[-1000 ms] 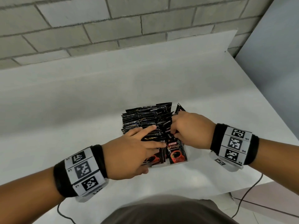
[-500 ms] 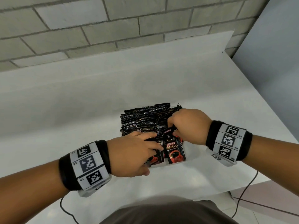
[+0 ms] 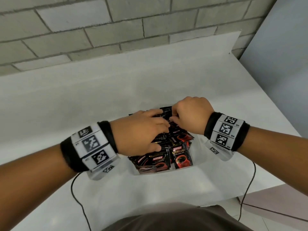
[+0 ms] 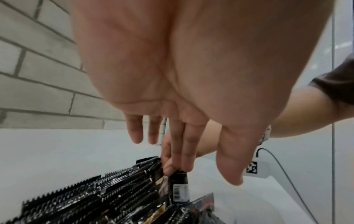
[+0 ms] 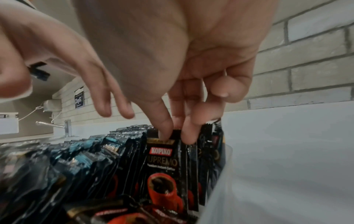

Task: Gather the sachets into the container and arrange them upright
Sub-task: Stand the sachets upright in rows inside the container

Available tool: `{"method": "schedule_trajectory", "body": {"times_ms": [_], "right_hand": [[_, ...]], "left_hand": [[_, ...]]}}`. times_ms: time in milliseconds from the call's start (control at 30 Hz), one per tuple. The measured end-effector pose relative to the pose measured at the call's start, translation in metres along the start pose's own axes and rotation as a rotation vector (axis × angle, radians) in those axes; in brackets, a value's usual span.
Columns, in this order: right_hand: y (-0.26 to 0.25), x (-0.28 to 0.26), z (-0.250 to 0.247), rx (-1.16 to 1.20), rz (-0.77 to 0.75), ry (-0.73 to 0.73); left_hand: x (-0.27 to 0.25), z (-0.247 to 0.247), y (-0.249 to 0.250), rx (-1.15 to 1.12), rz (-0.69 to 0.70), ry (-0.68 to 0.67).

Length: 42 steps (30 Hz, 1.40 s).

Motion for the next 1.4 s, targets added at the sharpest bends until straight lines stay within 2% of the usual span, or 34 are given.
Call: {"method": "schedule_trajectory", "body": {"times_ms": [133, 300, 367, 467, 600, 833, 1133, 1400], "right_hand": [[0.001, 0.005, -0.003, 0.095, 0.003, 0.012], [-0.004, -0.009, -0.003, 0.244, -0.064, 0.054], [-0.013, -0.017, 0.010, 0.212, -0.114, -0.051], [-0.025, -0.025, 0.035, 0.158, -0.155, -0.287], [-0.028, -0.029, 0.054, 0.007, -0.201, -0.454], [-0.026, -0.032, 0.057, -0.029, -0.305, -0.482], [-0.033, -0.022, 0.062, -0.133, -0.300, -0.463], [-0.035, -0.018, 0.056, -0.039, -0.248, -0.532]], "left_hand": [[0.020, 0.000, -0.016, 0.043, -0.067, -0.131], [0.024, 0.010, -0.026, 0.066, -0.099, -0.206], [0.024, 0.012, -0.026, 0.046, -0.108, -0.208], [0.024, 0.014, -0.027, 0.012, -0.122, -0.219], [0.027, 0.018, -0.027, 0.013, -0.128, -0.234], [0.027, 0.026, -0.025, 0.020, -0.155, -0.259], [0.028, 0.026, -0.022, 0.031, -0.170, -0.261], [0.028, 0.028, -0.023, 0.031, -0.165, -0.246]]}}
Point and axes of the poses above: each hand's wrist, its own x-axis towards the middle knuckle, its own z-axis out of the palm, y = z × x, the point moved 6 cm from there along x, towards the middle knuckle, and after that the axes turned 3 degrees about -y, right-handed, at the moved point
